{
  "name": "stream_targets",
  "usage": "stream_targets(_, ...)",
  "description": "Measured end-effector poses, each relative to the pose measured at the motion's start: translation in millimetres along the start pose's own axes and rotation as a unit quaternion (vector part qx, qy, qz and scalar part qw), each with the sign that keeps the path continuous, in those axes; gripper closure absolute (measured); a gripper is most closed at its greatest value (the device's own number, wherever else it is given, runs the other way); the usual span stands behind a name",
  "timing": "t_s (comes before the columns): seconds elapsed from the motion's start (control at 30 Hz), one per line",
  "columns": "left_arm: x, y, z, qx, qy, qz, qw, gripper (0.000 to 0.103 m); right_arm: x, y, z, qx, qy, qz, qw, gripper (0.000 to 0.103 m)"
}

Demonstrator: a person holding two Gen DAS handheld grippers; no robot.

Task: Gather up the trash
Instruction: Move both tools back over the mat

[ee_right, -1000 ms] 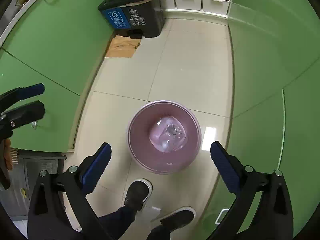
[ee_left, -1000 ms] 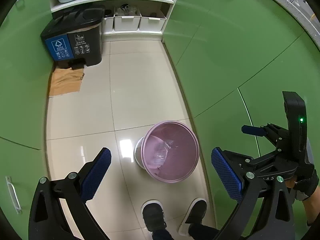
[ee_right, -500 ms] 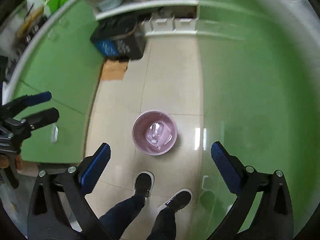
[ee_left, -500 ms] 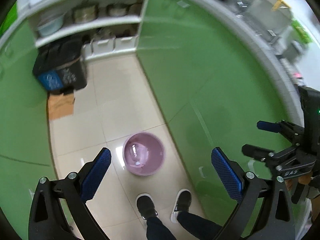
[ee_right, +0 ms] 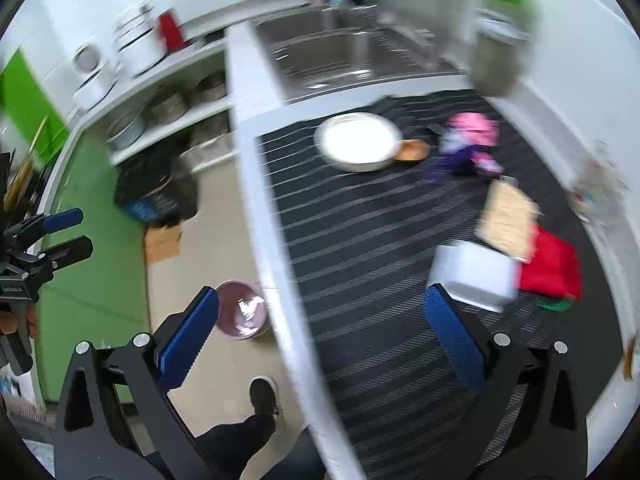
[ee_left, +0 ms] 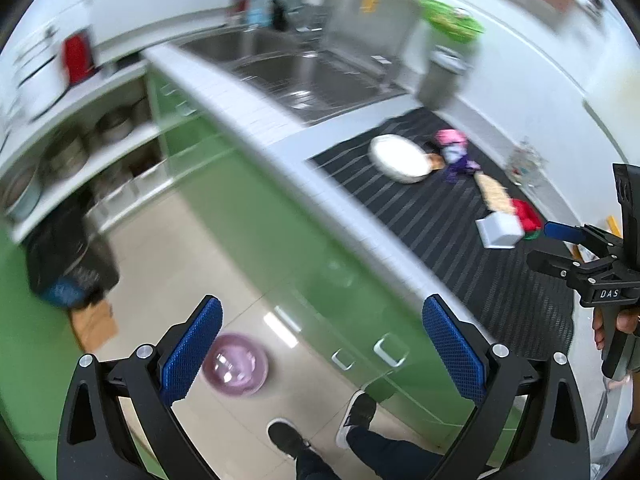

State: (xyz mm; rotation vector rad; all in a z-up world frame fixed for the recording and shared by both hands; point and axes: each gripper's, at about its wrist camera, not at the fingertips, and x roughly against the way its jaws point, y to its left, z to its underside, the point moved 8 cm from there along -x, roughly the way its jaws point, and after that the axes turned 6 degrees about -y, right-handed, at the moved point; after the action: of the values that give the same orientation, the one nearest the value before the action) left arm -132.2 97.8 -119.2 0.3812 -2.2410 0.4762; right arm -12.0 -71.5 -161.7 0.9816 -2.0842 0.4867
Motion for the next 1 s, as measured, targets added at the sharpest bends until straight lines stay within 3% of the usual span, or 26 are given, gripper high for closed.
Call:
stream_targets(0.2,-32,-67,-42,-0.039,0.000,0.025,0.9989,0.007,17,-76,2,-0.033,-0.017,0.022,0.999,0.003)
stream_targets(0.37,-65,-100,-63,-0.053,0.009,0.027,0.9982,0.007,11,-105,-1,-0.032,-0.016,0.021,0.999,0.003)
stream_targets(0.67,-123,-124,-98,-0.091,0.039,0.023,0.9949,0.007,-5,-126,-11,-0.046,-0.004,0.020,0.999,0.003)
stream_targets(1.0,-199,-119,-116,-0.123,0.094,0.026,0.9877,0.007,-32,-131,-27,-0.068,0.015,0.034,0.997,0.003)
